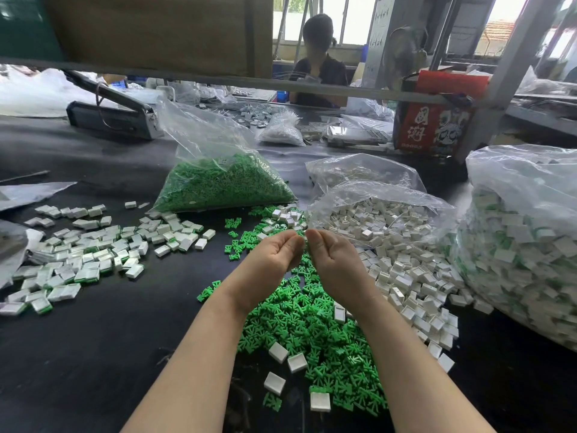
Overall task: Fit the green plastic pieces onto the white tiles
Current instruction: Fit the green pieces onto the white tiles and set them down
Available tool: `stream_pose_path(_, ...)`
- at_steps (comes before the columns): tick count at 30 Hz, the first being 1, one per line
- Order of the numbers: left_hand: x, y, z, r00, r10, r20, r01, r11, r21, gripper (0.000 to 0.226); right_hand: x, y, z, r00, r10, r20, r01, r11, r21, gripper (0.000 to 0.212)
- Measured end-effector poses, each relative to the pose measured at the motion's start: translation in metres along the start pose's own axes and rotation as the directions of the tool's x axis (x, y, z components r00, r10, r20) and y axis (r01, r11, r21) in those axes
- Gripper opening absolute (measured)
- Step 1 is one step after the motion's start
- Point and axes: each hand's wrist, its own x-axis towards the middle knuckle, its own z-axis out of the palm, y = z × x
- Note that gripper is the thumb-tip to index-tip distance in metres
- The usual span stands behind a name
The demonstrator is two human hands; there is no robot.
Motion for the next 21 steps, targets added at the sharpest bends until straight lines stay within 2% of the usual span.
stream_pose_path(14,-0.0002,-0.0019,0.0003,1.000,-0.003,-0.008,0.003,0.999,-0.035,0.030,-0.0006,0.0013,-0.0023,0.999,-0.047,-0.003,0.046,0.999,-0.024,0.037)
stream_pose_path(21,0.0033,-0.0052,-0.0021,1.000,0.000,-0.023,-0.002,0.998,-0.059,0.029,0.0025,0.0020,-0.0010,1.000,0.005,0.017,-0.008,0.984,0.179,0.045)
